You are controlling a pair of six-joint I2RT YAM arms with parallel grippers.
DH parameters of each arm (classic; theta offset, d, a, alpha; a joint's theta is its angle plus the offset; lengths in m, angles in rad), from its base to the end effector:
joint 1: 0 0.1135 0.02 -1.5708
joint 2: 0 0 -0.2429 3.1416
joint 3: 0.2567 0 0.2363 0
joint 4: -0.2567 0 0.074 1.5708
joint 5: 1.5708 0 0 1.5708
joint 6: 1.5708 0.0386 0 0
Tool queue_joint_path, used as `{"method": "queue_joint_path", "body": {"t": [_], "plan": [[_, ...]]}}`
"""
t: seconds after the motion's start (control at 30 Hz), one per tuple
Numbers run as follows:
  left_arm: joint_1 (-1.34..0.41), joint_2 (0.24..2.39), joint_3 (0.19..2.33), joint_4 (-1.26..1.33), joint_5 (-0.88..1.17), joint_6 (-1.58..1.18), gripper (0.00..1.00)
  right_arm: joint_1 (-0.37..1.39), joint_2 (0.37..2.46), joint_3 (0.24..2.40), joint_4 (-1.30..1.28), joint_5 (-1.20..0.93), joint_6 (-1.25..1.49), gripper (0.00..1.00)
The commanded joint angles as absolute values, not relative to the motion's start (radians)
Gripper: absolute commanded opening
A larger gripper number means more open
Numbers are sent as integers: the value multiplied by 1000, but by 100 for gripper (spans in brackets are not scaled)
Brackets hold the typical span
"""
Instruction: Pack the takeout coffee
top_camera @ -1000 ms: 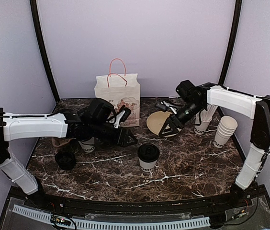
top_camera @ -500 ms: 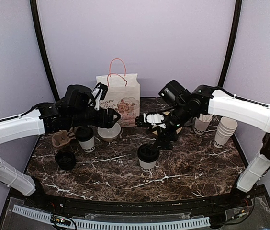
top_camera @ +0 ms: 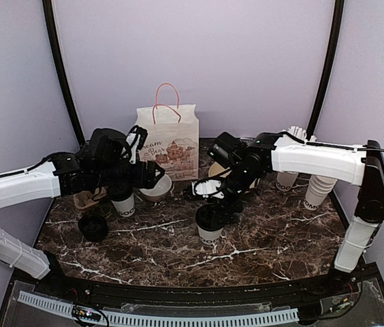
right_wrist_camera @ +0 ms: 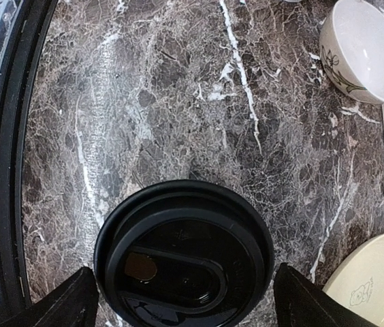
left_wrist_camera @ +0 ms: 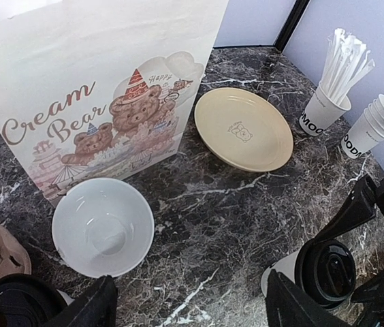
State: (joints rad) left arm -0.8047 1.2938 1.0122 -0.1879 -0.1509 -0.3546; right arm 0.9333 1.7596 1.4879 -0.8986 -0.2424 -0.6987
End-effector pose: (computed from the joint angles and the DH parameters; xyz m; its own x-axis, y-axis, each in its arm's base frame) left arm 0.2051 -0.2048 0.2905 -0.5093 0.0342 -0.8599 0.4720 0.8466 -0.2459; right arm 0.1981 0.2830 0.2459 0.1179 -0.8899 -0.4407 -0.9925 -0.0912 -0.0815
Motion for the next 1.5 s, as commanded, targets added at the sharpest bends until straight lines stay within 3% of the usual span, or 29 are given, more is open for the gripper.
{"method": "queue_joint_path", "body": {"t": [0.0, 0.27, 0.37, 0.6, 1.27, 1.47], "plan": [[-795, 1256, 991, -165, -146, -368, 78, 941, 1793, 1532, -918, -233, -679, 87], [-784, 1254, 970, -153, -133, -378, 78, 941, 1813, 1550, -952, -239, -669, 66], [-780, 1255, 971, -151, -126, -378, 77, 939, 1800, 1563, -976, -230, -657, 63], [-775, 1261, 986, -148, -121, -363, 77, 885, 1708, 1566, -1024, -223, -630, 62], [-758, 1337, 1052, -121, -78, -326, 77, 250, 1278, 1182, -972, -256, -588, 62], [-755, 1352, 1058, -117, -68, -328, 77, 189, 1239, 1114, -857, -216, -555, 62]]}}
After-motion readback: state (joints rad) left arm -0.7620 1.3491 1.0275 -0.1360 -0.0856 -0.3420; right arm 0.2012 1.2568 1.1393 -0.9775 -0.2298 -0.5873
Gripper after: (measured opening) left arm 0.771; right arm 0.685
